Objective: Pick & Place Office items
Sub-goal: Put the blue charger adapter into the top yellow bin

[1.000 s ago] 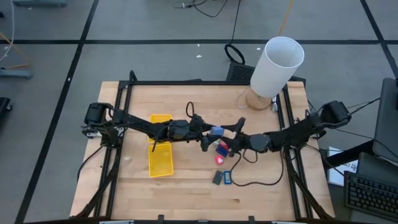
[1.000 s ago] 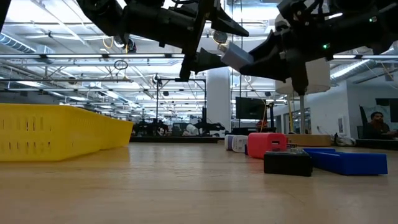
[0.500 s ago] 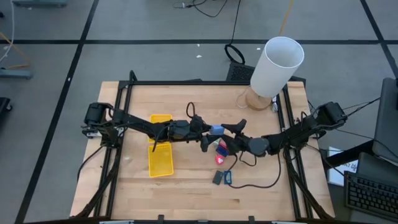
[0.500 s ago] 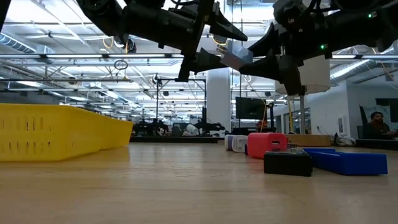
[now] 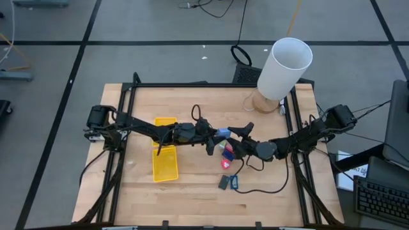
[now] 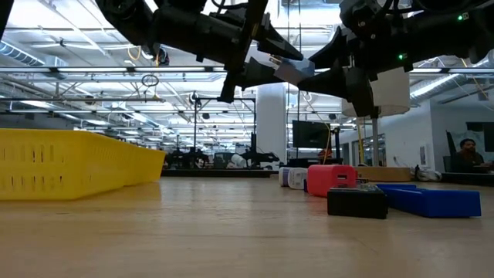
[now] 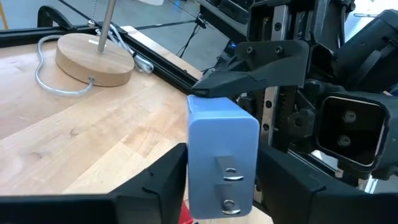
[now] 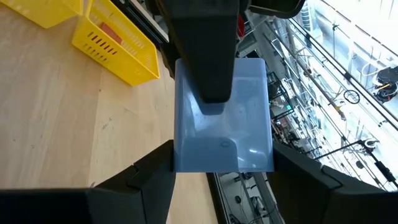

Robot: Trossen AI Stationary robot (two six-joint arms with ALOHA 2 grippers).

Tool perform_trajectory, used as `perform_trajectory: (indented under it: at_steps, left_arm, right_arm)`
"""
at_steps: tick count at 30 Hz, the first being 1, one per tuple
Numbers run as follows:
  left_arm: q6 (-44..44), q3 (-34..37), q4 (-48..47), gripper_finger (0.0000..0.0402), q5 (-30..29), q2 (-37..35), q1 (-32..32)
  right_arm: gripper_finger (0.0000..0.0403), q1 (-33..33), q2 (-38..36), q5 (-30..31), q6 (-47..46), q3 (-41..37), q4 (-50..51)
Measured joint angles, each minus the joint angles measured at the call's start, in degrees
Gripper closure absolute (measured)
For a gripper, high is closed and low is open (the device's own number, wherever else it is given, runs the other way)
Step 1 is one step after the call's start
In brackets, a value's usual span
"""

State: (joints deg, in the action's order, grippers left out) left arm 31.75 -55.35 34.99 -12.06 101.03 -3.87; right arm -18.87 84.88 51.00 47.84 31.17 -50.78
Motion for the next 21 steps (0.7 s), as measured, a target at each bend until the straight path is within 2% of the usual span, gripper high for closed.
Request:
perform_trajectory:
  at_steps: [8,11,17,21]
  left_arm:
    - [-0.15,0.02,-0.27,0.0268,-0.37,0.0,0.12]
    - [-0.78,0.02,-0.32,0.0271,-1.03,0.0,0.08]
    - [-3.42,0.02,-0.84,0.0246,-2.22,0.0,0.07]
    - [-4.54,0.0,-0.85,0.0272,-2.6,-0.04,0.07]
  right_arm:
    - [0.0186,0.0,-0.02,0.0,-0.01,-0.01,0.02]
    - [0.0183,0.0,-0.02,0.0,0.01,-0.01,0.02]
    - [0.0187,0.0,0.0,-0.26,-0.12,-0.01,0.21]
    - [0.0175,0.02,0.02,-0.1,-4.15,-0.04,0.39]
